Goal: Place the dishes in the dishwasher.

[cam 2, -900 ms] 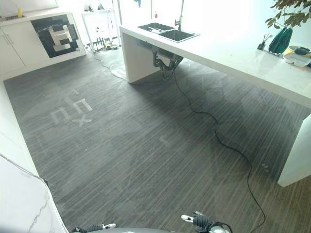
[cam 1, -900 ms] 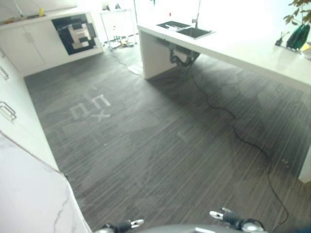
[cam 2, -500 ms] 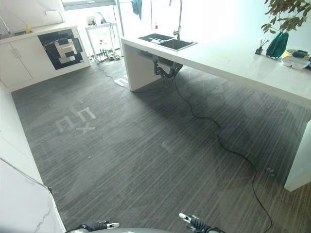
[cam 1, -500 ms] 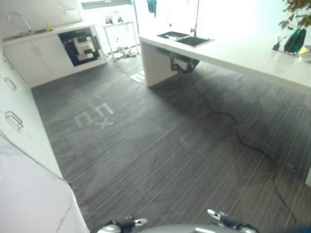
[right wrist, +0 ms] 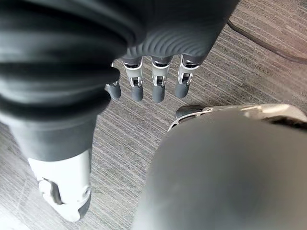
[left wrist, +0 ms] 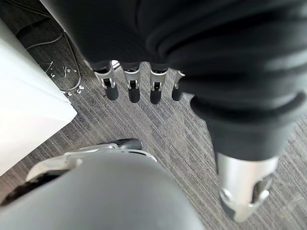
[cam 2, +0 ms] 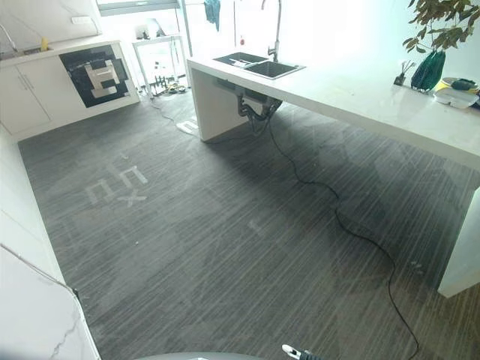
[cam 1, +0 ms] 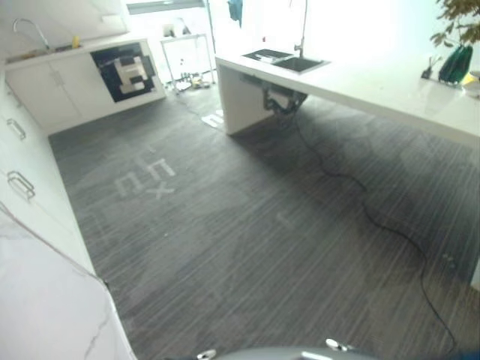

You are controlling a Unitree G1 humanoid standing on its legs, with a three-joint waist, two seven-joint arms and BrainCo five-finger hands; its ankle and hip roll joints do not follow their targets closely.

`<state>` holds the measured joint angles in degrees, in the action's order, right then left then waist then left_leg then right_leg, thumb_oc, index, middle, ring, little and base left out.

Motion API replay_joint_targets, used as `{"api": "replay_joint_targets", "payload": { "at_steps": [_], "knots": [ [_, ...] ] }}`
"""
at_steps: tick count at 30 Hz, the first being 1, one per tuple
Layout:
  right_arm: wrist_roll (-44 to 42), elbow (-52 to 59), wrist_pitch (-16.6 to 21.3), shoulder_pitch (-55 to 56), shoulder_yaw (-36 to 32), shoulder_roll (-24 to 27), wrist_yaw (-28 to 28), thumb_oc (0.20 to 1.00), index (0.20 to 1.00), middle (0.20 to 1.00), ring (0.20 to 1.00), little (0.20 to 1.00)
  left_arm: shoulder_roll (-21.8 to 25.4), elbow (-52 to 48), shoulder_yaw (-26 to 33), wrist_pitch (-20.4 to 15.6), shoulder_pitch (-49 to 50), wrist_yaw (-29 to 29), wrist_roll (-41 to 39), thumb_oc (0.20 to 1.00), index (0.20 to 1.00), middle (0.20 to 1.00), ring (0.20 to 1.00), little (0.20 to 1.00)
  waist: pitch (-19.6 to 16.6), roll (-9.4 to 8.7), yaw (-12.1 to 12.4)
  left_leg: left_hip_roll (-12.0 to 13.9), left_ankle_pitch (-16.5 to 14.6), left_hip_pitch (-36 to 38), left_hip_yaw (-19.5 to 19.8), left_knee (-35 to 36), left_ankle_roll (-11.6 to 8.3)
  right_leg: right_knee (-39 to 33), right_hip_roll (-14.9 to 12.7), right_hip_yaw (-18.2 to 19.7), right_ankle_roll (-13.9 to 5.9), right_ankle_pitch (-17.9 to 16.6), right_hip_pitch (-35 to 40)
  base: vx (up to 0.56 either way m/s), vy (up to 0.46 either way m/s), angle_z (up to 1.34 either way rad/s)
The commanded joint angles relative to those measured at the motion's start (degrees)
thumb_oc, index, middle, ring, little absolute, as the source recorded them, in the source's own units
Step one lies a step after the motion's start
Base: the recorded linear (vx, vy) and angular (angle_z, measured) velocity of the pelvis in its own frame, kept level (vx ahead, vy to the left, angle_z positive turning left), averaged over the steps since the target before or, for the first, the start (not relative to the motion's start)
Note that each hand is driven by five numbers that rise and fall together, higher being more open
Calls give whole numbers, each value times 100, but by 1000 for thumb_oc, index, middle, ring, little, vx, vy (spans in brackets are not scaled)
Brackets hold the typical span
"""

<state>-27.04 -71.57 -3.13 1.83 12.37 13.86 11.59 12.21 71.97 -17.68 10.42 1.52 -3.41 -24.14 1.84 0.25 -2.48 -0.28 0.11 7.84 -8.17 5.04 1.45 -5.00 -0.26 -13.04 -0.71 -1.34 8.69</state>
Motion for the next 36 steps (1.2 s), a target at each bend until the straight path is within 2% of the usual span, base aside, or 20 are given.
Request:
{"api": "replay_joint_targets", "payload": {
  "at_steps": [1, 2, 5, 7, 8, 9, 10, 11, 14, 16, 20, 22, 24, 26, 27, 28, 30, 31, 34, 36],
  "knots": [
    [-436, -287, 463, -410, 28, -198, 512, 1000, 1000, 1000, 1000, 1000, -501, 208, 28, 98, -435, -120, -308, 1000, 1000, 1000, 1000, 1000, 199, -45, 11, 290, -194, 62, -234, -230, -223, 282, -66, 128, -229, 321, -40, 61, -119, 0],
    [-756, 9, 690, -415, 112, -202, 702, 1000, 1000, 1000, 1000, 1000, -496, 193, 68, 169, -397, -127, -634, 1000, 1000, 1000, 1000, 1000, 210, -43, -19, 322, -201, 65, -254, -240, -248, 294, -50, 138, -225, 351, -52, 54, -115, 0],
    [-678, 135, 690, -461, 99, -151, 793, 1000, 1000, 1000, 1000, 1000, -437, 204, 360, 127, -424, -60, -1222, 1000, 1000, 1000, 1000, 1000, 267, -67, -105, 335, -394, -172, -424, -888, -268, 381, -105, 168, -174, 374, -145, 13, -33, 0],
    [-444, 215, 650, -559, 124, -84, 811, 1000, 1000, 1000, 1000, 1000, -372, 168, 580, -107, -547, -163, -1399, 1000, 1000, 1000, 1000, 1000, 434, -138, -169, 421, -449, -717, -587, -2038, -263, 534, -187, 210, -43, 386, -225, 85, -3, 6],
    [-441, 139, 569, -639, 83, -20, 720, 1000, 1000, 1000, 1000, 1000, -388, 124, 775, -433, -649, -330, -1779, 1000, 1000, 1000, 1000, 1000, 714, -59, -105, 590, 377, -1587, -493, -2889, -472, 693, -18, 353, 148, 430, -165, 196, 5, 16],
    [-452, 116, 564, -653, 64, -11, 722, 1000, 1000, 1000, 1000, 1000, -397, 124, 789, -485, -642, -370, -1778, 1000, 1000, 1000, 1000, 1000, 732, -28, -91, 616, 454, -1628, -520, -2785, -498, 711, 10, 361, 156, 458, -144, 320, 81, 22],
    [-461, 62, 576, -679, 10, 4, 774, 1000, 1000, 1000, 1000, 1000, -415, 113, 813, -581, -610, -494, -1769, 1000, 1000, 1000, 1000, 1000, 762, 51, -38, 671, 693, -1723, -557, -2453, -556, 745, 76, 382, 168, 520, -85, 518, 218, -8],
    [-376, 57, 593, -681, -41, 37, 833, 1000, 1000, 1000, 1000, 1000, -456, 43, 764, -758, -512, -700, -1705, 1000, 1000, 1000, 1000, 1000, 815, 192, 110, 776, 1317, -1916, -444, -1565, -703, 740, 204, 444, 164, 627, 120, 647, 271, -29],
    [-458, 24, 632, -658, -18, 86, 864, 1000, 1000, 1000, 1000, 1000, -479, 58, 686, -622, -427, -565, -1583, 1000, 1000, 1000, 1000, 1000, 854, 211, 250, 917, 1602, -2115, -400, -854, -805, 739, 170, 435, 115, 747, 358, 472, 217, -24],
    [-545, -11, 714, -668, -39, 99, 966, 1000, 1000, 1000, 1000, 1000, -501, 213, 748, -579, -351, -557, -1272, 1000, 1000, 1000, 1000, 1000, 783, 197, 279, 996, 1383, -2010, -594, -721, -747, 902, 39, 363, 41, 943, 449, 481, 304, -17],
    [-647, -20, 823, -574, -153, 2, 929, 1000, 1000, 1000, 1000, 1000, -418, 352, 771, -499, -267, -533, -920, 1000, 1000, 1000, 1000, 1000, 511, 60, 338, 582, 719, -1825, -507, -872, -308, 1656, -164, 482, -152, 1450, 701, 434, 296, -40],
    [-778, 102, 910, -529, -197, -37, 990, 1000, 1000, 1000, 1000, 1000, -371, 279, 619, -565, -354, -582, -764, 1000, 1000, 1000, 1000, 1000, 422, 37, 258, 318, 516, -1482, -558, -636, -47, 2571, -358, 444, -421, 977, 444, 294, 346, -34],
    [-900, 319, 1004, -480, -170, -126, 873, 1000, 1000, 1000, 1000, 1000, -230, 210, 402, -616, -581, -445, -1038, 1000, 1000, 1000, 1000, 1000, 390, 80, 148, 0, 280, -1160, -416, -463, 280, 4499, -529, 442, -784, 91, -283, 325, 389, 21],
    [-1060, 307, 1082, -525, -133, -174, 865, 1000, 1000, 1000, 1000, 1000, -171, 191, 402, -657, -710, -251, -1281, 1000, 1000, 1000, 1000, 1000, 398, 101, 127, -98, 169, -951, -333, -388, 375, 4871, -572, 397, -762, -105, -710, 279, 181, 66],
    [-1070, 294, 1158, -558, -80, -185, 895, 1000, 1000, 1000, 1000, 1000, -117, 180, 456, -651, -774, -264, -1357, 1000, 1000, 1000, 1000, 1000, 441, 104, 56, -154, 122, -804, -252, -362, 394, 4697, -409, 361, -701, -12, -979, 480, 6, 39],
    [-1070, 409, 1318, -528, 30, -165, 880, 1000, 1000, 1000, 1000, 1000, -37, 87, 567, -593, -878, -393, -1266, 1000, 1000, 1000, 1000, 1000, 552, 137, -173, -244, 13, -397, 60, -255, 364, 3787, -104, 388, -578, 58, -1553, 440, -67, 16],
    [-1187, 472, 1321, -494, 33, -106, 911, 1000, 1000, 1000, 1000, 1000, -12, 71, 548, -561, -940, -380, -1235, 1000, 1000, 1000, 1000, 1000, 596, 69, -292, -317, -108, -178, 200, -190, 344, 2865, -174, 394, -542, -69, -1784, 405, -131, 50],
    [-1262, 496, 1341, -458, 9, -54, 946, 1000, 1000, 1000, 1000, 1000, -12, 71, 530, -533, -963, -355, -1218, 1000, 1000, 1000, 1000, 1000, 668, -16, -456, -400, -306, 91, 374, -145, 334, 1924, -306, 459, -609, -366, -2006, 448, -157, 82],
    [-1165, 392, 1419, -414, -108, -54, 1004, 1000, 1000, 1000, 1000, 1000, -67, 150, 473, -503, -917, -388, -1106, 1000, 1000, 1000, 1000, 1000, 753, -53, -625, -442, -726, 500, 642, -152, 362, 1379, -434, 679, -793, -858, -2326, 456, -181, 77],
    [-1217, 306, 1389, -442, -124, -81, 899, 1000, 1000, 1000, 1000, 1000, -143, 221, 398, -508, -856, -368, -1009, 1000, 1000, 1000, 1000, 1000, 656, -76, -611, -442, -863, 554, 700, -359, 343, 1292, -361, 684, -622, -666, -2076, 443, -236, 58]
  ]
}}
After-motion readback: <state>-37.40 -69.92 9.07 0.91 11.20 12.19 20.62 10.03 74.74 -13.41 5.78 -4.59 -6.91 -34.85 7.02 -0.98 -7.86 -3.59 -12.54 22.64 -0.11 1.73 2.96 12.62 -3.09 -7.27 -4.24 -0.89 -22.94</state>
